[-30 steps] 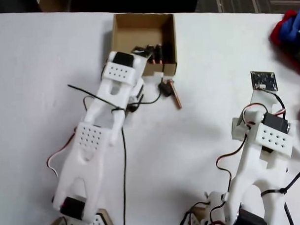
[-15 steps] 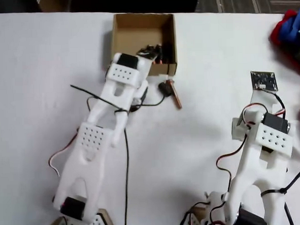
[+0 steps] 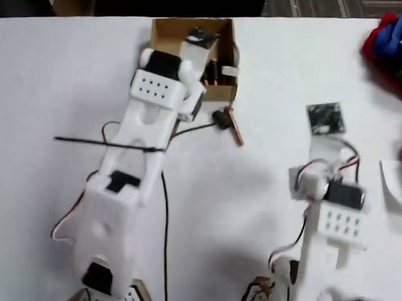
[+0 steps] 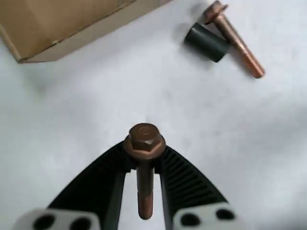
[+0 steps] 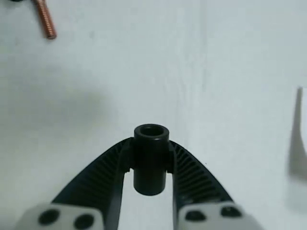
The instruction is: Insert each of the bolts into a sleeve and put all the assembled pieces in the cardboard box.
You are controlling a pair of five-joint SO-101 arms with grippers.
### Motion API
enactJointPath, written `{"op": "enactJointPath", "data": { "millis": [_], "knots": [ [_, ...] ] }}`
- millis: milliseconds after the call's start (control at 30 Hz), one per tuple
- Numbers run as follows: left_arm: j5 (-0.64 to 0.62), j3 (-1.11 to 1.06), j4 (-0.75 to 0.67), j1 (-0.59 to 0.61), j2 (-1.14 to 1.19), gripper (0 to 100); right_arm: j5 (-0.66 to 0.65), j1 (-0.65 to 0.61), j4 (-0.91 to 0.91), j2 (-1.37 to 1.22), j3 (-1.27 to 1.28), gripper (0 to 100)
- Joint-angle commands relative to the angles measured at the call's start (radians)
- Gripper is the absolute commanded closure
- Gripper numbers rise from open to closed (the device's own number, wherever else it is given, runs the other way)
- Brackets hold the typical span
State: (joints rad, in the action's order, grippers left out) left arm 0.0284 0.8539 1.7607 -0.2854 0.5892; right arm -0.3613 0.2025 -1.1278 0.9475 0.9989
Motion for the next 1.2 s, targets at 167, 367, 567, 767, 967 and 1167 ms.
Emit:
{"op": "enactJointPath", "data": {
  "millis": [167, 367, 567, 767, 967, 1167],
  "knots": [
    [-0.052, -0.654, -0.446, -0.054, -0.629, 97, 0.002, -0.166, 0.079, 0.490, 0.190, 97.8],
    [-0.048, -1.320, -0.954, 0.014, -1.085, 97, 0.009, -0.255, 0.351, 0.555, 0.393, 97.8],
    [-0.055, -1.452, -1.077, 0.078, -1.266, 97, 0.055, -0.437, 0.610, 0.555, 0.483, 97.8],
    [-0.057, -1.302, -1.037, 0.009, -1.306, 97, 0.155, -0.581, 0.921, 0.555, 0.565, 97.8],
    [-0.172, -1.148, -0.890, -0.061, -1.327, 97, 0.150, -0.705, 1.107, 0.553, 0.651, 97.8],
    [-0.264, -1.082, -0.864, -0.084, -1.306, 97, 0.157, -0.733, 1.142, 0.476, 0.621, 97.8]
  ]
}}
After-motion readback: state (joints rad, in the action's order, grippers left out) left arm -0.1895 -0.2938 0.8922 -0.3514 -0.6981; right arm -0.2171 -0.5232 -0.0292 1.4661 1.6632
